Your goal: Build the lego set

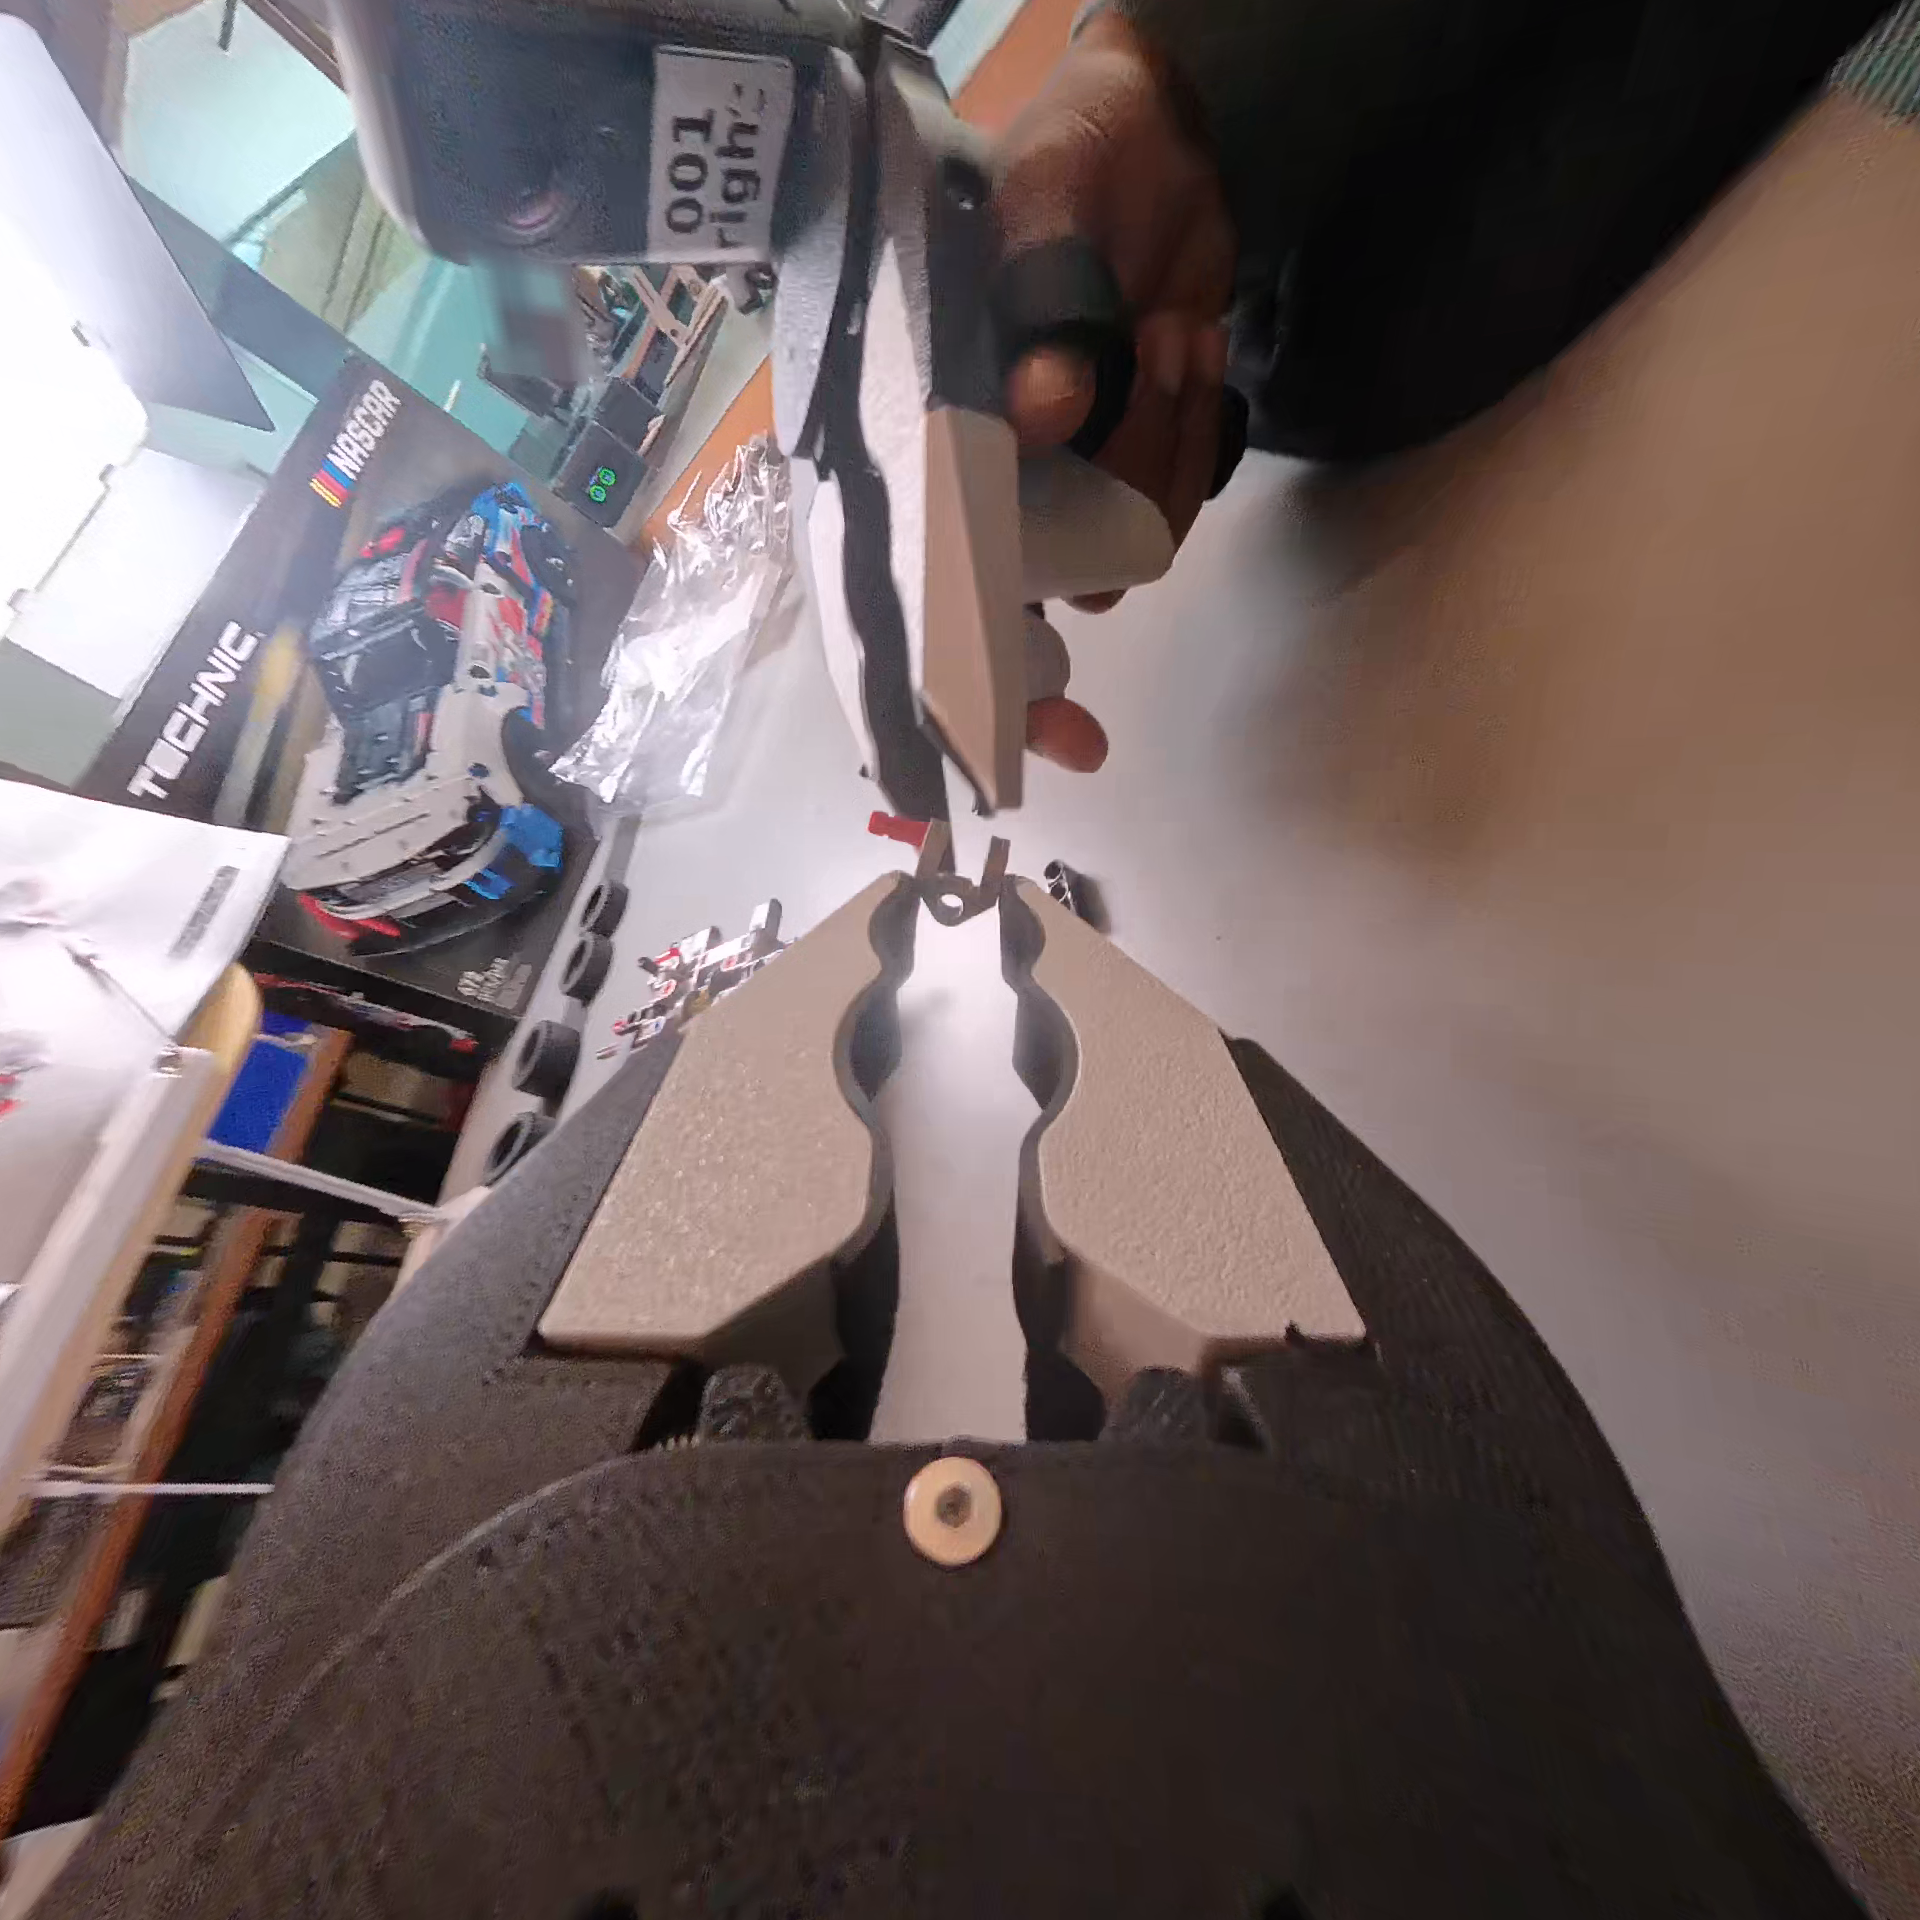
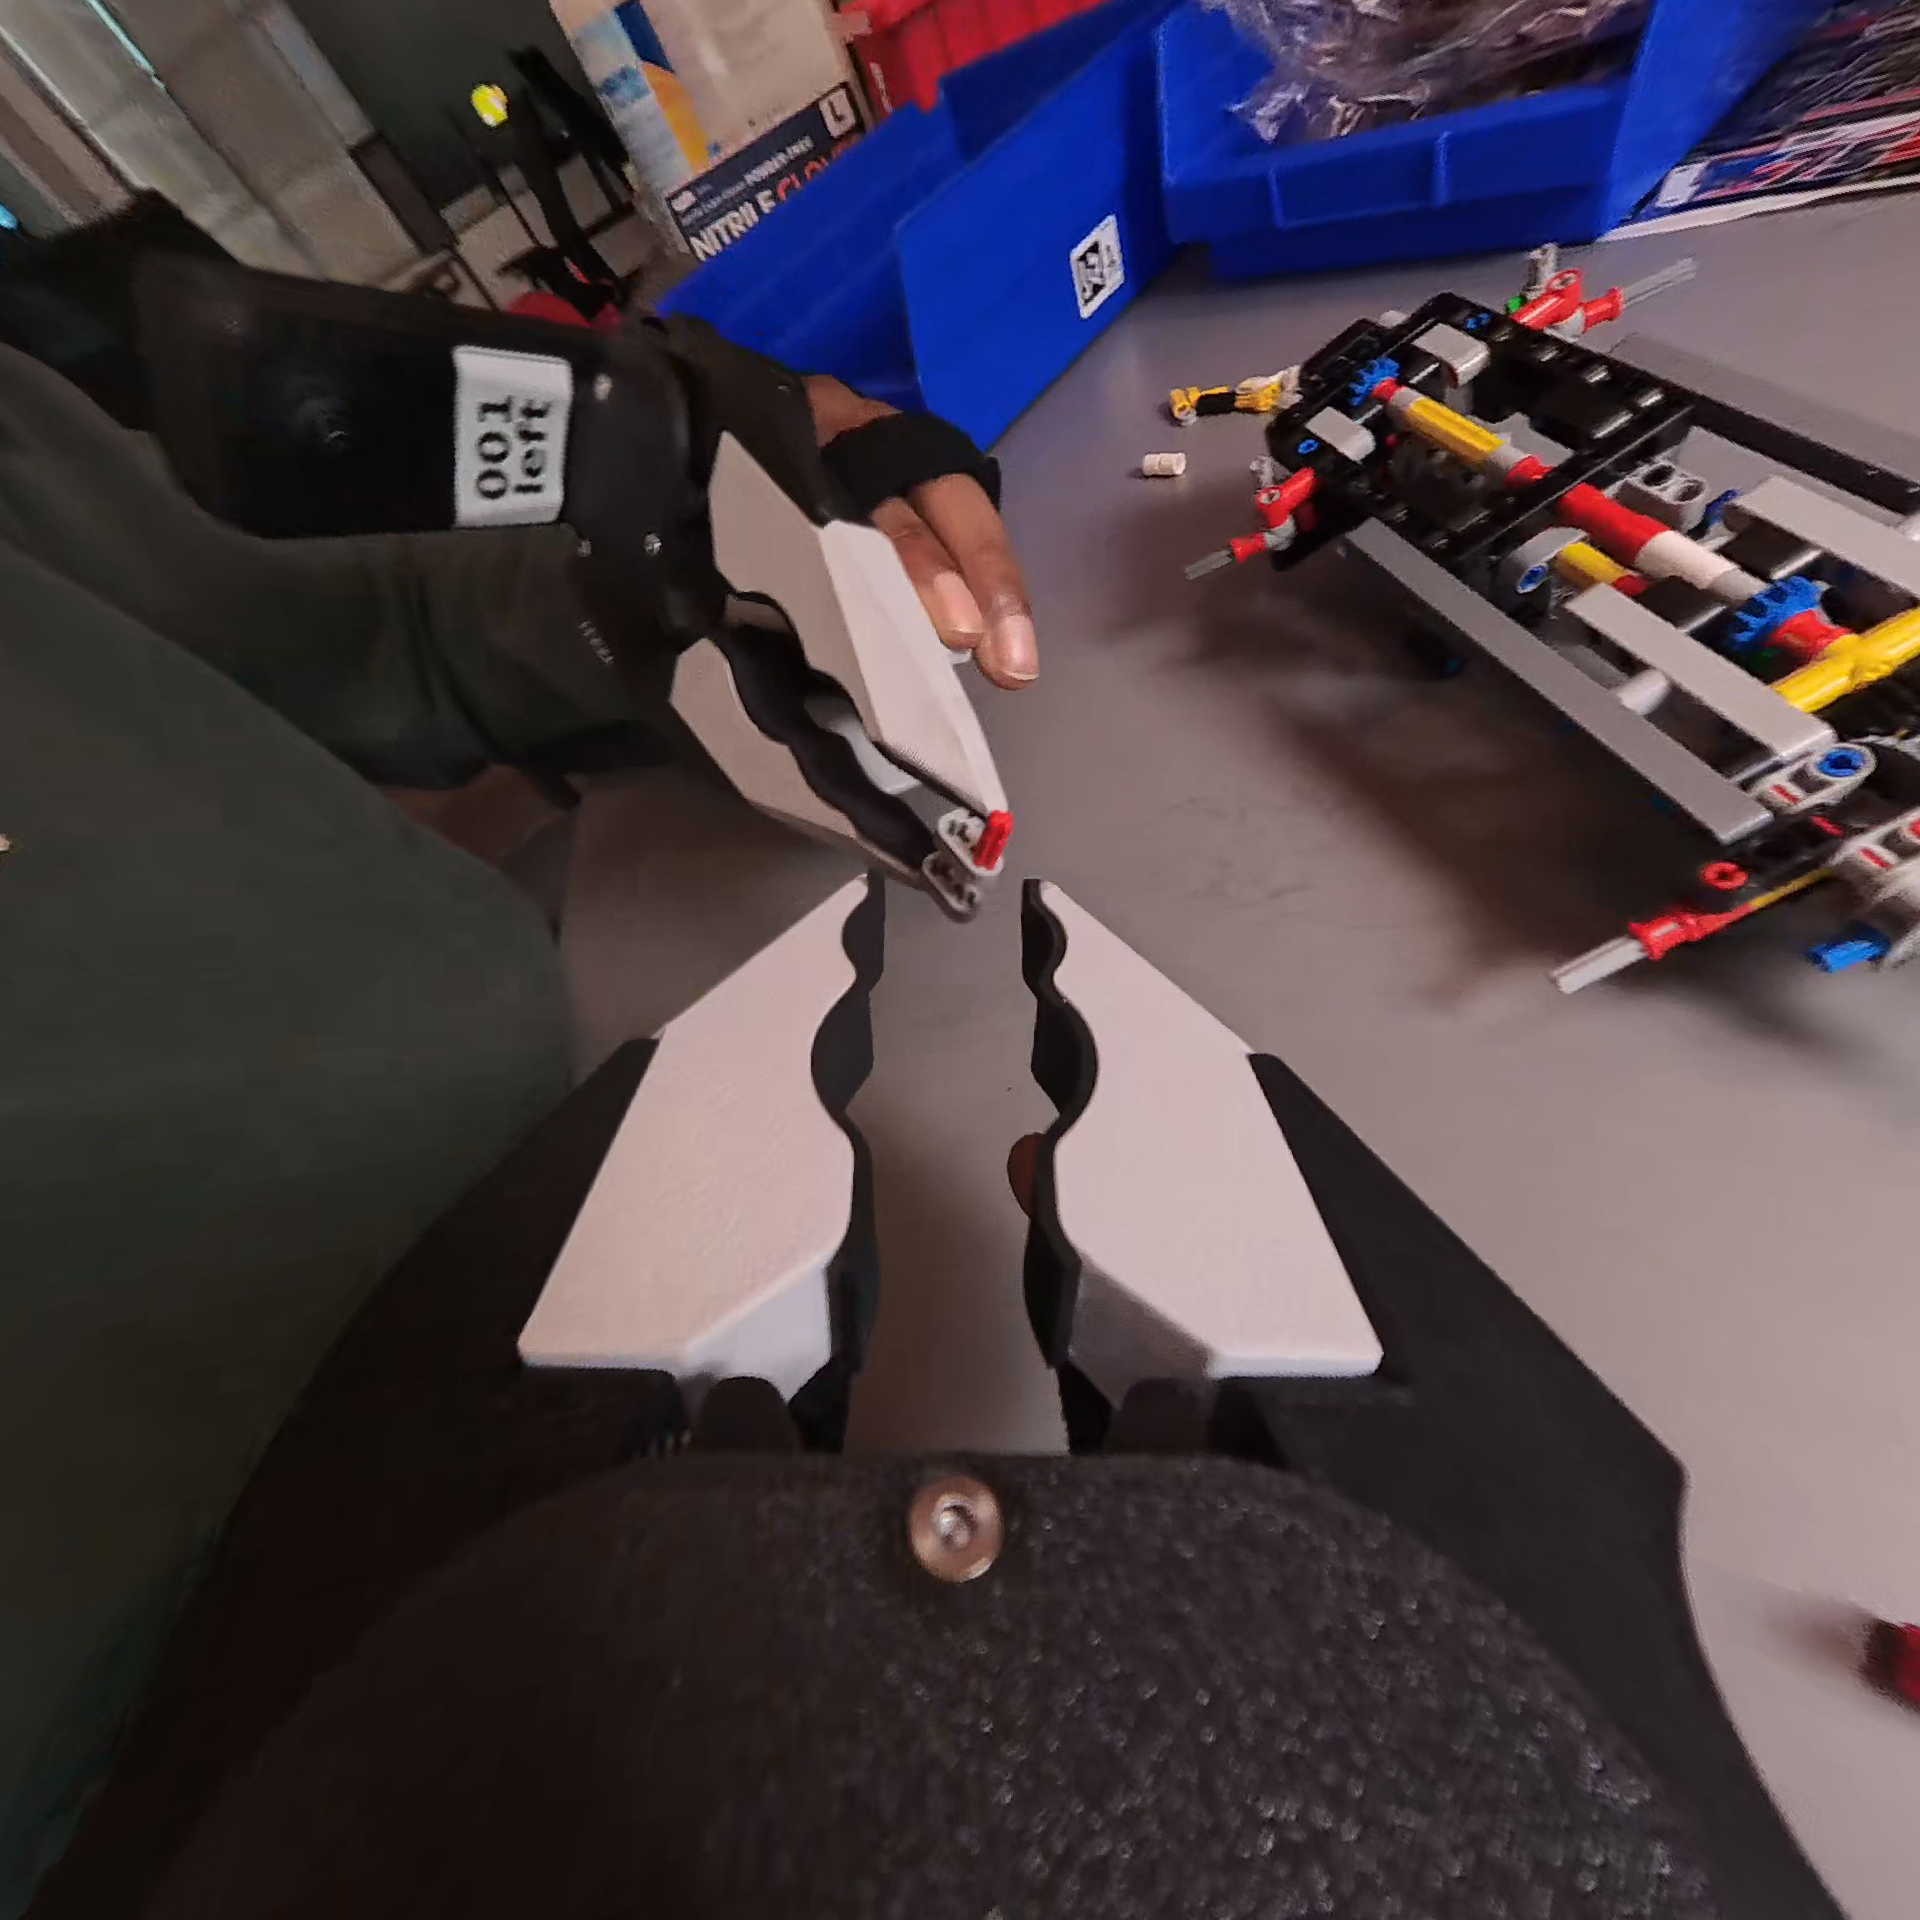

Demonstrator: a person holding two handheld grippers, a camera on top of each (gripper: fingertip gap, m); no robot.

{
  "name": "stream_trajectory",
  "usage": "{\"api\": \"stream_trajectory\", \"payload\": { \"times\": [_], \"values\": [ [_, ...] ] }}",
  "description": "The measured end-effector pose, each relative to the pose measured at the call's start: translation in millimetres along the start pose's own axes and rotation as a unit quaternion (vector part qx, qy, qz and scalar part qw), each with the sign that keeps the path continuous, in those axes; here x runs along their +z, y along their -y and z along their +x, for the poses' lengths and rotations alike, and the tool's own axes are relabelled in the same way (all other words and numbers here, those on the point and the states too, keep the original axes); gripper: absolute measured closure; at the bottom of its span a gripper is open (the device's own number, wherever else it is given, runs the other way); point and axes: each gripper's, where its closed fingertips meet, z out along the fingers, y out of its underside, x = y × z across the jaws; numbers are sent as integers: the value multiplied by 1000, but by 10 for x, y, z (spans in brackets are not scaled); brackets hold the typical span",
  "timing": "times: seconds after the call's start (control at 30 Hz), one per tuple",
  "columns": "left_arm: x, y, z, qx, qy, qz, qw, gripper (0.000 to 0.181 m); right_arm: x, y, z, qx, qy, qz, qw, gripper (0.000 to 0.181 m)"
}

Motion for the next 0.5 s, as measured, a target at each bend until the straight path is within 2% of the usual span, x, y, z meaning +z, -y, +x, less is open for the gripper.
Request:
{"api": "stream_trajectory", "payload": {
  "times": [0.07,0.13,0.2,0.3,0.4,0.5],
  "values": [
    [25,-42,9,37,16,-18,999,167,58,-1,83,-2,-36,-1,999,160],
    [51,-113,18,63,24,-44,997,167,98,-45,129,-2,-56,-13,998,170],
    [61,-160,56,61,13,-52,997,166,110,-88,139,-15,-59,-23,998,175],
    [38,-116,156,-49,-53,-18,997,164,103,-134,106,-54,-39,-33,997,175],
    [-8,-100,182,-173,-113,11,978,161,115,-208,129,-116,-46,-54,991,176],
    [-25,-152,220,-239,-149,11,959,160,156,-267,63,-161,-31,-64,984,176]
  ]
}}
